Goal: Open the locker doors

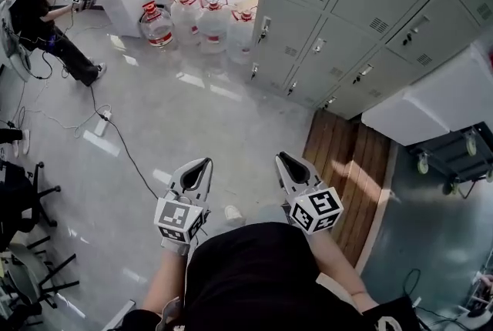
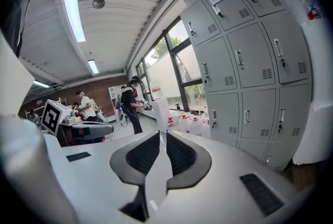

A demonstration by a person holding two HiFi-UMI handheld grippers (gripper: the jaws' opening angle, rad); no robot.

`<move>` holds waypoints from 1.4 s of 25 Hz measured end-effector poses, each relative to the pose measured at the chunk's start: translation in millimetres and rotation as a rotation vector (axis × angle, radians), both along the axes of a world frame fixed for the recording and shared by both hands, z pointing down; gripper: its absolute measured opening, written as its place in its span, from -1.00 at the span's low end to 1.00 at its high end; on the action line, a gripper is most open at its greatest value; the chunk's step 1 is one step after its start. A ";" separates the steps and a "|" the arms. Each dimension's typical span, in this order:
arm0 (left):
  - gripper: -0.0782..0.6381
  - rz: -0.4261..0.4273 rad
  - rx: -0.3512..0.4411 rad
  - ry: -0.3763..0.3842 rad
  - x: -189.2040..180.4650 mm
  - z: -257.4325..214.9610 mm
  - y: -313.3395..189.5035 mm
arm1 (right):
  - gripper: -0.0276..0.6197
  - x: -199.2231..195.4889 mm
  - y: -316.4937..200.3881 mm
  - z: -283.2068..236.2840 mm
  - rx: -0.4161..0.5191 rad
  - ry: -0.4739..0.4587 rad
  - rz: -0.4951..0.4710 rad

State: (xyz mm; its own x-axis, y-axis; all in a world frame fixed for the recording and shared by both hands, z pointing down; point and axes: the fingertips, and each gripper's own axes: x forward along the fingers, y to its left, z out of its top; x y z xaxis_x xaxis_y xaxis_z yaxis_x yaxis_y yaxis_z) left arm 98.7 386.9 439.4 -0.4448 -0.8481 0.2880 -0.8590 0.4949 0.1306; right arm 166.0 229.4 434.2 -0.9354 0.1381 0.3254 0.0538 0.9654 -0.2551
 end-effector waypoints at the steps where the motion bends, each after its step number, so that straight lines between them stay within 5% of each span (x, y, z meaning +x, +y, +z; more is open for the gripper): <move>1: -0.73 -0.007 -0.005 -0.005 -7.6 1.2 4.6 | -0.72 -4.3 -0.5 0.6 0.002 0.002 0.007; 14: -0.73 -0.093 -0.047 -0.002 -113.3 18.5 -21.3 | -0.72 -106.9 -46.0 19.5 -0.016 0.015 0.009; 26: -0.73 -0.071 -0.113 -0.029 -250.1 21.6 -165.1 | -0.72 -235.7 -175.6 18.4 -0.044 0.016 0.035; 35: -0.73 0.007 -0.186 -0.017 -310.5 42.9 -263.8 | -0.72 -282.1 -262.5 27.4 -0.064 0.015 0.121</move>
